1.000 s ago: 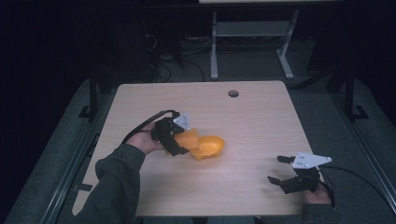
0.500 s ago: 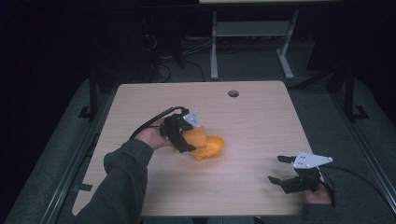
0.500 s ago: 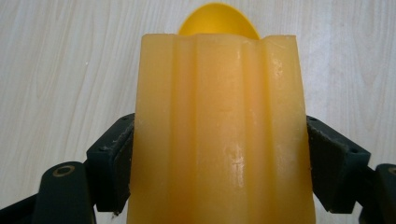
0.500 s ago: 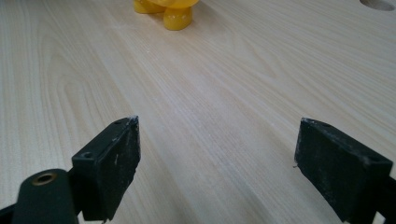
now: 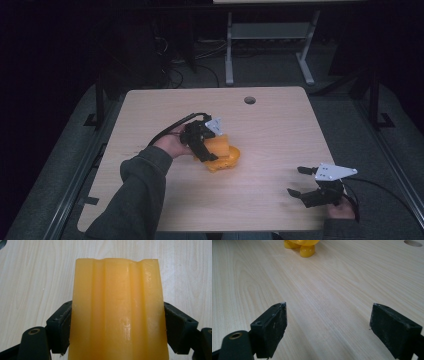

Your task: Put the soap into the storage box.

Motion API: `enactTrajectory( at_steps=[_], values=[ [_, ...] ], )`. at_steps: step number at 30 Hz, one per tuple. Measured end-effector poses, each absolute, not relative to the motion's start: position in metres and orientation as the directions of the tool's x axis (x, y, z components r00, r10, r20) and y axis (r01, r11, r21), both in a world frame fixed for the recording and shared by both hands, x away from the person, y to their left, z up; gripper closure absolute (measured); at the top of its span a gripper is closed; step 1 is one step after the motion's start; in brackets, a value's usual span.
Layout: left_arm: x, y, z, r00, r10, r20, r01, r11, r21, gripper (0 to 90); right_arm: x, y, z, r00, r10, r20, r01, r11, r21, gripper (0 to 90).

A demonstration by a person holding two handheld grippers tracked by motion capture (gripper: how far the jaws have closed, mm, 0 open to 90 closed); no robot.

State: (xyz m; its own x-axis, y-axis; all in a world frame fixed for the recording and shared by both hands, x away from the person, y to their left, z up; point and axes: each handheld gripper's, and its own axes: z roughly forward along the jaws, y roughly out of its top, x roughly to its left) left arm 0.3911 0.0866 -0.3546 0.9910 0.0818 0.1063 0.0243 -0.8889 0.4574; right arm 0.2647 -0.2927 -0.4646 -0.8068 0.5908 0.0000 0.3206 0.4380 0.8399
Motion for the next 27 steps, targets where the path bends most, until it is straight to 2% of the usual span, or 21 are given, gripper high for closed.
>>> enactTrajectory(
  at_steps=[27],
  values=[
    [0.401, 0.062, -0.374, 0.997, 0.049, 0.066, 0.014, -0.896, 0.444, 20.9, 0.265, -0.293, -0.465, -0.809, 0.588, 0.000, 0.318, 0.436, 0.842, 13.7]
  ],
)
